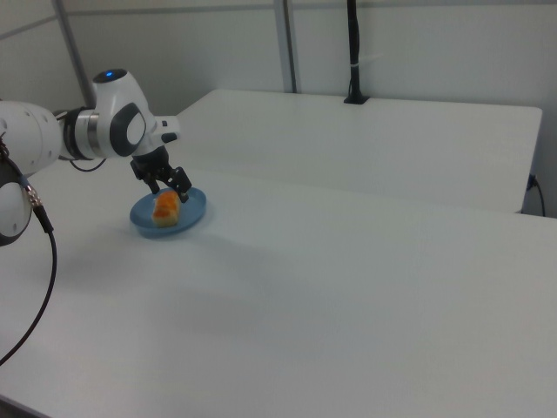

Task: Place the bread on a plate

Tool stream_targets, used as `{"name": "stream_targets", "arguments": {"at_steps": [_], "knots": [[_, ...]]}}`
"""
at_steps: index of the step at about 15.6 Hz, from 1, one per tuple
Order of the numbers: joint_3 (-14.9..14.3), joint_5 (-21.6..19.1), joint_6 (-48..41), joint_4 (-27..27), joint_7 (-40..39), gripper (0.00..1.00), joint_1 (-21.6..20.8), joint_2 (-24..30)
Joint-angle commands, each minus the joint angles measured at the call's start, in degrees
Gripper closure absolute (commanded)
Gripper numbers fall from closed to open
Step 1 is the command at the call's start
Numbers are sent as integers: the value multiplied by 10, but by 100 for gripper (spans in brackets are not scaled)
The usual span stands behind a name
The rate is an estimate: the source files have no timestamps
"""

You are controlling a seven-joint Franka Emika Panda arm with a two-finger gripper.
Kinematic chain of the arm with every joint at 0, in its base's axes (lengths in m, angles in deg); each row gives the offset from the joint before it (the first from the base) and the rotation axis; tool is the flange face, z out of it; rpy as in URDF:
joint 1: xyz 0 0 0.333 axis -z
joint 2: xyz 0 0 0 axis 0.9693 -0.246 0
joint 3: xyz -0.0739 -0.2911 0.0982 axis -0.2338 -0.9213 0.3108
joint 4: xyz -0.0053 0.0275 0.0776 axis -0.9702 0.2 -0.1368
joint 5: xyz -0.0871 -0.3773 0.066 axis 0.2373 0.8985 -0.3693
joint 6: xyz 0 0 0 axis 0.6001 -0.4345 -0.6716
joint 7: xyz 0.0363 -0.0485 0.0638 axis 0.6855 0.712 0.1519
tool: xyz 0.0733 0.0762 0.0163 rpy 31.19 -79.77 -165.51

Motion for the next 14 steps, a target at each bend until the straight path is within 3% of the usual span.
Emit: {"name": "stream_targets", "arguments": {"at_steps": [1, 4, 8, 14], "knots": [[-18, 1, -144, 10, -41, 0, 29, 68], [-19, 2, -238, 10, -86, 0, 66, 99], [-19, 0, -293, 10, -130, 0, 120, 141], [-19, 1, -310, 10, -145, 0, 162, 164]]}}
